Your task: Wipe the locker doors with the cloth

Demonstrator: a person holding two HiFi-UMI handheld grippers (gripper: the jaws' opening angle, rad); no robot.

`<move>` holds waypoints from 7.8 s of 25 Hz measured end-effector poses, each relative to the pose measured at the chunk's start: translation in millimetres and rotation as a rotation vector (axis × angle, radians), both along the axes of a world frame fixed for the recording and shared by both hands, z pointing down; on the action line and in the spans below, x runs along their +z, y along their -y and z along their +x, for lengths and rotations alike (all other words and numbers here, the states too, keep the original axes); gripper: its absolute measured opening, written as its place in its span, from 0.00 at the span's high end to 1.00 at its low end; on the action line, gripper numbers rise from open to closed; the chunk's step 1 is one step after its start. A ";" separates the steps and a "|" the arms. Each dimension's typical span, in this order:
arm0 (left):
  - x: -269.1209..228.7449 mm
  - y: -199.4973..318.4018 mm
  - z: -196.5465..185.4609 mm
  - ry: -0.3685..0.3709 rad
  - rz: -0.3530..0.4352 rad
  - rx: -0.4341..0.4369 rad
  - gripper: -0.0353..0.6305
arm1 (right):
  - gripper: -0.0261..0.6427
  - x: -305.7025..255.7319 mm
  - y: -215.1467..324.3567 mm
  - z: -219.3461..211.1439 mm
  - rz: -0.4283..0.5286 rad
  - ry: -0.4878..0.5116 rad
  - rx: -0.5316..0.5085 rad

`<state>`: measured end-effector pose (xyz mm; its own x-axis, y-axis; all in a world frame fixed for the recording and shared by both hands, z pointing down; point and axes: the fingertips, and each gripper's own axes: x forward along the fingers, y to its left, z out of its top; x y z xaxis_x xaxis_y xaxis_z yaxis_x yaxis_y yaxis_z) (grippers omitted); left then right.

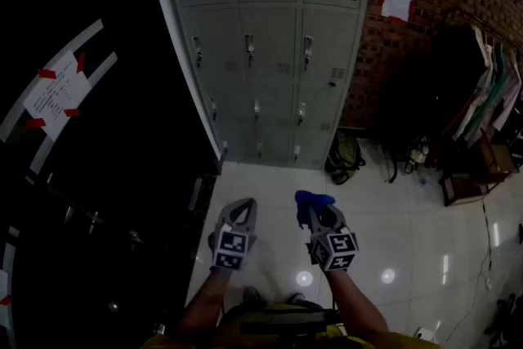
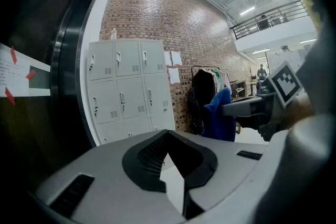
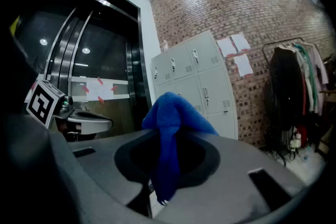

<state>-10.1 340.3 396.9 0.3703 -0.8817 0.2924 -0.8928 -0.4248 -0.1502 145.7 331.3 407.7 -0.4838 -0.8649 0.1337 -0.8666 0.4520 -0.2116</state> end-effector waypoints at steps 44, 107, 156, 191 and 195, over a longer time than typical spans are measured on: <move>221.8 717.8 -25.8 -0.089 -0.097 0.103 0.94 | 0.86 228.0 694.9 -35.9 0.000 -0.172 0.165; 331.5 755.0 -42.2 -0.059 -0.170 0.056 0.94 | 0.86 531.3 775.6 -110.7 -0.314 -0.279 0.109; 355.1 751.9 -125.3 -0.028 -0.177 -0.025 0.94 | 0.86 168.3 768.7 -224.9 0.246 -0.011 -0.011; 378.7 754.4 -140.6 -0.025 -0.192 -0.029 0.94 | 0.86 585.0 786.6 -232.8 -0.395 -0.203 -0.041; 375.4 755.0 -147.2 -0.030 -0.201 -0.057 0.94 | 0.86 571.9 773.8 -219.5 -0.403 -0.219 -0.001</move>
<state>-157.3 -414.8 772.3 0.3332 -0.8264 0.4540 -0.9189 -0.3925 -0.0402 -73.9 -442.5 979.6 -0.4074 -0.7223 0.5589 -0.9101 0.3720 -0.1828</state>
